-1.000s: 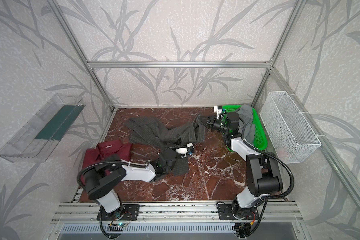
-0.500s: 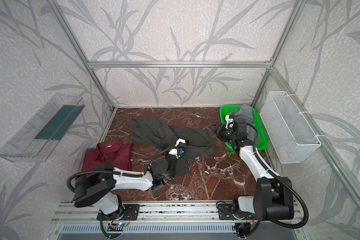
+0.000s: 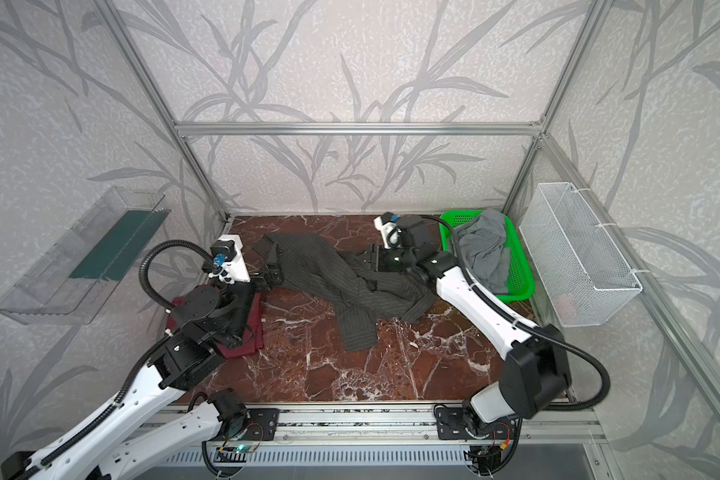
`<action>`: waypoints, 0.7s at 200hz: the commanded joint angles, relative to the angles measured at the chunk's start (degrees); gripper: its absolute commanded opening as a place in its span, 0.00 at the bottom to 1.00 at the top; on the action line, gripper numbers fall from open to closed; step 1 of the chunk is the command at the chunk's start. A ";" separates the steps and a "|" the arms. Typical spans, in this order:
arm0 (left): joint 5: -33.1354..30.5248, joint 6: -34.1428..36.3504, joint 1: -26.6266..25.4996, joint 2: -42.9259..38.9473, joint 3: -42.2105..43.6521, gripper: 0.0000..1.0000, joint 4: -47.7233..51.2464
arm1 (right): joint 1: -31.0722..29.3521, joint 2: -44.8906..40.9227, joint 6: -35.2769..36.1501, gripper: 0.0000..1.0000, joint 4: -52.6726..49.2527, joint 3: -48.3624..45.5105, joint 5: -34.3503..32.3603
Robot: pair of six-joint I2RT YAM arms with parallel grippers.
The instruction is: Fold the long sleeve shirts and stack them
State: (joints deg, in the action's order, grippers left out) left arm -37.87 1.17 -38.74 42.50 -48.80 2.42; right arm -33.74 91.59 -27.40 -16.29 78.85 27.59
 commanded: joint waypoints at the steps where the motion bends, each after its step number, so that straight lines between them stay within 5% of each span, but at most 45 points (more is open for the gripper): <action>1: 1.21 -8.63 5.56 -0.63 -0.63 0.99 18.47 | -7.34 11.85 11.67 0.65 -12.60 10.27 -4.16; 53: -4.86 -12.51 10.71 -5.60 5.23 0.99 18.53 | -12.01 33.20 9.47 0.63 -13.95 26.26 -7.81; 123: -7.58 -12.07 10.95 -9.20 8.92 0.94 15.67 | -12.21 46.06 11.94 0.52 -20.94 39.32 -22.54; 140: -7.13 -12.14 10.93 -8.71 8.92 0.92 15.54 | -12.22 46.36 13.09 0.42 -19.58 39.18 -23.80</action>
State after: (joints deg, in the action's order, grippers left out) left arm -43.68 -9.17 -28.01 33.23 -40.45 18.68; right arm -46.02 137.34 -16.67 -33.80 116.31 9.28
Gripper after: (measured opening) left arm 0.930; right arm 0.486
